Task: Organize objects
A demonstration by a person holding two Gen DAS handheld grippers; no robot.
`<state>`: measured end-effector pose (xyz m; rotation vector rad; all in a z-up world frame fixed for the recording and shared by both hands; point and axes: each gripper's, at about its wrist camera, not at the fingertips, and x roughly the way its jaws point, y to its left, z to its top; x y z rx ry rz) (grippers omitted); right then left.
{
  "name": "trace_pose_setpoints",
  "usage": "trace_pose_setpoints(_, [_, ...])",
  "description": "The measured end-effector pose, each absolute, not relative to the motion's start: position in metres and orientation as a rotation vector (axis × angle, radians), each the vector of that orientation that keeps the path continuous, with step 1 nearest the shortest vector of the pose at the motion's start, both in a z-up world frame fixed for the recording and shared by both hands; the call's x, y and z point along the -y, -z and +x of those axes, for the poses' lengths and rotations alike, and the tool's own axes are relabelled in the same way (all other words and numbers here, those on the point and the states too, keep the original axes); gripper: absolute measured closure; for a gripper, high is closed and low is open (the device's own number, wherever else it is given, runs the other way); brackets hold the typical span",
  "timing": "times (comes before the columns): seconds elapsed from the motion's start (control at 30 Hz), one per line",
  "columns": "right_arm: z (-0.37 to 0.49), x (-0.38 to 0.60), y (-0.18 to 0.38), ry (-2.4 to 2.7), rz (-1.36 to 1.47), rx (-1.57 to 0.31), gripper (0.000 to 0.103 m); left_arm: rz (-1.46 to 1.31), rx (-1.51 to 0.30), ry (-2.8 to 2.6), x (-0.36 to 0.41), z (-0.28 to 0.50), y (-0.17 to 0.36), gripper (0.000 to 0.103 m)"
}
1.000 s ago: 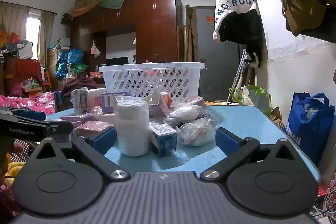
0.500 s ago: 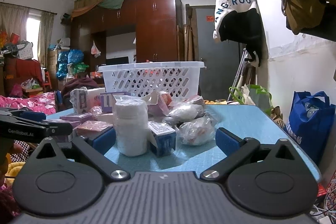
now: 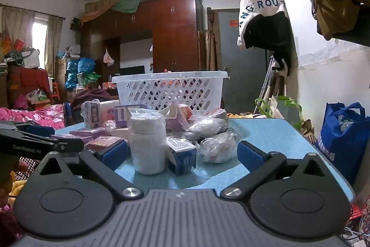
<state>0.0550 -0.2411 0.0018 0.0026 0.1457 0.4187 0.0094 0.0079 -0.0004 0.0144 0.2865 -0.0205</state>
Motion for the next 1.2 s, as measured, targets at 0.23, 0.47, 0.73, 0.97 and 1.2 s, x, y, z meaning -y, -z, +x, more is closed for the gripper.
trace_pose_setpoints(0.23, [0.0552, 0.2415, -0.0017, -0.421, 0.0, -0.144, 0.0, 0.013, -0.29, 0.022, -0.0078, 0.0094, 0.0008, 0.0])
trace_pose_setpoints(0.47, [0.0548, 0.2417, -0.0017, -0.423, 0.001, -0.144, 0.0, 0.014, -0.29, 0.023, -0.0076, 0.0094, 0.0013, 0.0])
trace_pose_setpoints(0.73, [0.0545, 0.2418, -0.0018, -0.424, 0.002, -0.145, 0.0, 0.014, -0.29, 0.023, -0.0075, 0.0094, 0.0013, 0.0])
trace_pose_setpoints(0.97, [0.054, 0.2411, -0.0012, -0.427, 0.004, -0.144, 0.0, 0.016, -0.295, 0.026, -0.006, 0.0104, 0.0042, 0.0])
trace_pose_setpoints(1.2, [0.054, 0.2356, -0.0006, -0.443, 0.001, -0.134, 0.0, 0.003, -0.279, 0.034, -0.0136, 0.0052, 0.0063, 0.0])
